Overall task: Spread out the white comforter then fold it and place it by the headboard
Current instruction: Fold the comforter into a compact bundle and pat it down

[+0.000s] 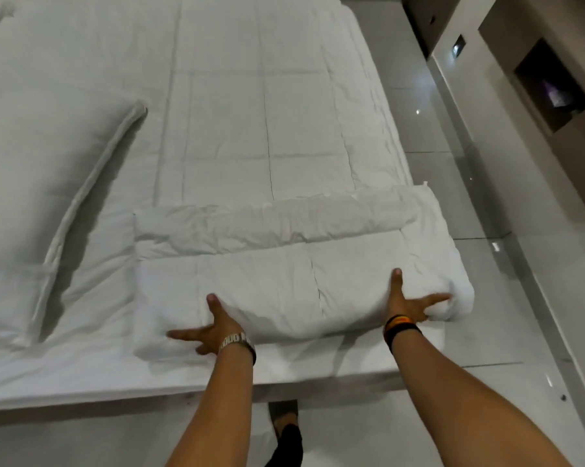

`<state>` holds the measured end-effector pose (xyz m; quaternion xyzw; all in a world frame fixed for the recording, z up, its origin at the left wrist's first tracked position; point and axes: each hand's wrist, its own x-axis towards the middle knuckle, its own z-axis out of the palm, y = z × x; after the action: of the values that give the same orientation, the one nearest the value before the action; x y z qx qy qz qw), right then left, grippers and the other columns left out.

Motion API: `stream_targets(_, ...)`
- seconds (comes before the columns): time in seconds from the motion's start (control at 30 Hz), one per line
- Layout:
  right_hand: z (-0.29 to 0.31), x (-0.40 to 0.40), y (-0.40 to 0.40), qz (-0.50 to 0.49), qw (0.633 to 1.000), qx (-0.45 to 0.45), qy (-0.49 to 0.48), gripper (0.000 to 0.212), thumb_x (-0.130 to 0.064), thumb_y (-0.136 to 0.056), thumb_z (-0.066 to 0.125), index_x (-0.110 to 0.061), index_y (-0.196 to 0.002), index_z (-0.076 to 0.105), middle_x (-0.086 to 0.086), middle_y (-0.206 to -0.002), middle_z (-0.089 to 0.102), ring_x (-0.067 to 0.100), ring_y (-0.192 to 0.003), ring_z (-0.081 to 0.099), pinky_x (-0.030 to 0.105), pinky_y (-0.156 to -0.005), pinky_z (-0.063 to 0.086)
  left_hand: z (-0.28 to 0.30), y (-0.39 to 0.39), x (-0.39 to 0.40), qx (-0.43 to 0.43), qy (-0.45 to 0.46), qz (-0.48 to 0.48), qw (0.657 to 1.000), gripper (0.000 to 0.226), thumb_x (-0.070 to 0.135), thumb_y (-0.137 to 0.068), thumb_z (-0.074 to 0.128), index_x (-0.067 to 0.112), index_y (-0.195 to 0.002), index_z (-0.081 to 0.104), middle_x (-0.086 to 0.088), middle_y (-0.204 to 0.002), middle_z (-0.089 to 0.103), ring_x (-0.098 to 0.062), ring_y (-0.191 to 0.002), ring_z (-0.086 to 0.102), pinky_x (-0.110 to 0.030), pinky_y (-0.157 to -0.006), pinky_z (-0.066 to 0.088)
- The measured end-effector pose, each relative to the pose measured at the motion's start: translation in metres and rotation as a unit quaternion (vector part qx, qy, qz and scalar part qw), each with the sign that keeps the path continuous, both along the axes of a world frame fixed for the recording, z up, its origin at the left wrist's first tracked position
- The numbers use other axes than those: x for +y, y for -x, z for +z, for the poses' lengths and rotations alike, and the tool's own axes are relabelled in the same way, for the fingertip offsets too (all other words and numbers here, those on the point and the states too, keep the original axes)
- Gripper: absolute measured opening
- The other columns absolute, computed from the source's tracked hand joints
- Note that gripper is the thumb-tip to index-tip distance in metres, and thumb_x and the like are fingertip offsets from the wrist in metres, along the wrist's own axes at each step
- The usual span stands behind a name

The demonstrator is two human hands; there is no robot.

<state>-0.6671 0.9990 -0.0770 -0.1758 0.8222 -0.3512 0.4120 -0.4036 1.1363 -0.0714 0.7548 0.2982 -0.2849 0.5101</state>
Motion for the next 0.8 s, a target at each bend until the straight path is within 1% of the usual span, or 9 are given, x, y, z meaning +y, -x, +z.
stream_targets(0.07,-0.011,-0.012,0.008,-0.027,0.999,-0.004,-0.019,0.144,-0.067,-0.066,0.087,-0.044,-0.162,-0.018,0.031,-0.169,0.002,0.046,-0.155,0.023,0.059,-0.12,0.027,-0.005,-0.005,-0.016,0.016,-0.007,0.027,0.999,0.135,0.066,-0.069,0.084,0.048,-0.159,-0.015,-0.028,-0.161,0.021,-0.046,-0.141,0.042,-0.061,-0.109,0.037)
stream_targets(0.17,-0.027,-0.022,0.015,-0.052,0.998,-0.015,-0.031,0.152,-0.055,-0.057,0.097,-0.047,-0.162,-0.012,0.025,-0.171,0.002,0.044,-0.154,0.026,0.061,-0.119,0.027,-0.019,-0.016,-0.022,-0.012,0.005,0.031,0.999,0.144,0.05,-0.061,0.095,0.048,-0.159,-0.011,-0.021,-0.166,0.015,-0.04,-0.143,0.041,-0.057,-0.112,0.037)
stream_targets(0.2,-0.03,-0.024,0.014,-0.058,0.998,-0.027,-0.007,0.15,-0.046,-0.058,0.1,-0.045,-0.163,-0.007,0.022,-0.171,0.009,0.042,-0.153,0.03,0.059,-0.12,0.027,-0.023,-0.02,-0.021,-0.04,0.027,0.031,0.998,0.143,0.041,-0.062,0.097,0.044,-0.161,-0.006,-0.016,-0.168,0.016,-0.036,-0.144,0.042,-0.053,-0.113,0.037)
stream_targets(0.3,-0.023,-0.023,0.009,-0.064,0.992,-0.069,0.085,0.138,-0.024,-0.059,0.101,-0.038,-0.164,0.013,0.011,-0.161,0.039,0.032,-0.14,0.047,0.046,-0.115,0.036,-0.023,-0.03,-0.012,-0.109,0.083,0.037,0.99,0.127,0.016,-0.065,0.097,0.029,-0.162,0.017,-0.001,-0.162,0.033,-0.025,-0.14,0.046,-0.039,-0.117,0.036)
stream_targets(0.37,-0.008,-0.008,0.008,-0.052,0.988,-0.09,0.111,0.131,-0.019,-0.059,0.101,-0.035,-0.162,0.022,0.008,-0.156,0.045,0.03,-0.135,0.052,0.041,-0.112,0.04,-0.007,-0.032,0.006,-0.134,0.1,0.037,0.985,0.116,0.009,-0.066,0.095,0.027,-0.159,0.029,0.002,-0.155,0.043,-0.021,-0.135,0.05,-0.031,-0.114,0.037)
stream_targets(0.47,0.016,0.031,0.013,-0.034,0.983,-0.117,0.136,0.126,-0.016,-0.059,0.101,-0.03,-0.161,0.028,0.007,-0.155,0.046,0.03,-0.134,0.054,0.038,-0.112,0.042,0.024,-0.023,0.048,-0.166,0.113,0.047,0.978,0.103,0.005,-0.068,0.091,0.03,-0.154,0.039,0.003,-0.146,0.053,-0.018,-0.123,0.056,-0.023,-0.102,0.039)
stream_targets(0.6,0.052,0.091,0.031,-0.02,0.979,-0.146,0.144,0.124,-0.017,-0.061,0.1,-0.034,-0.161,0.027,0.008,-0.159,0.042,0.032,-0.135,0.051,0.032,-0.104,0.036,0.071,-0.005,0.104,-0.204,0.133,0.062,0.968,0.098,0.004,-0.069,0.089,0.031,-0.151,0.043,0.001,-0.142,0.058,-0.014,-0.109,0.055,-0.023,-0.097,0.04)
stream_targets(0.7,0.075,0.141,0.055,-0.009,0.983,-0.136,0.119,0.124,-0.018,-0.063,0.099,-0.035,-0.161,0.025,0.012,-0.158,0.042,0.035,-0.137,0.05,0.042,-0.113,0.037,0.103,0.02,0.15,-0.22,0.135,0.068,0.964,0.097,-0.002,-0.07,0.087,0.029,-0.151,0.044,0.001,-0.137,0.06,-0.015,-0.106,0.056,-0.024,-0.096,0.042)
stream_targets(0.8,0.087,0.195,0.08,-0.014,0.991,-0.113,0.073,0.124,-0.017,-0.065,0.098,-0.036,-0.161,0.022,0.017,-0.152,0.046,0.039,-0.132,0.052,0.049,-0.111,0.04,0.114,0.052,0.197,-0.186,0.157,0.098,0.965,0.094,-0.01,-0.072,0.08,0.032,-0.149,0.045,0.004,-0.132,0.058,-0.021,-0.11,0.061,-0.032,-0.097,0.049)
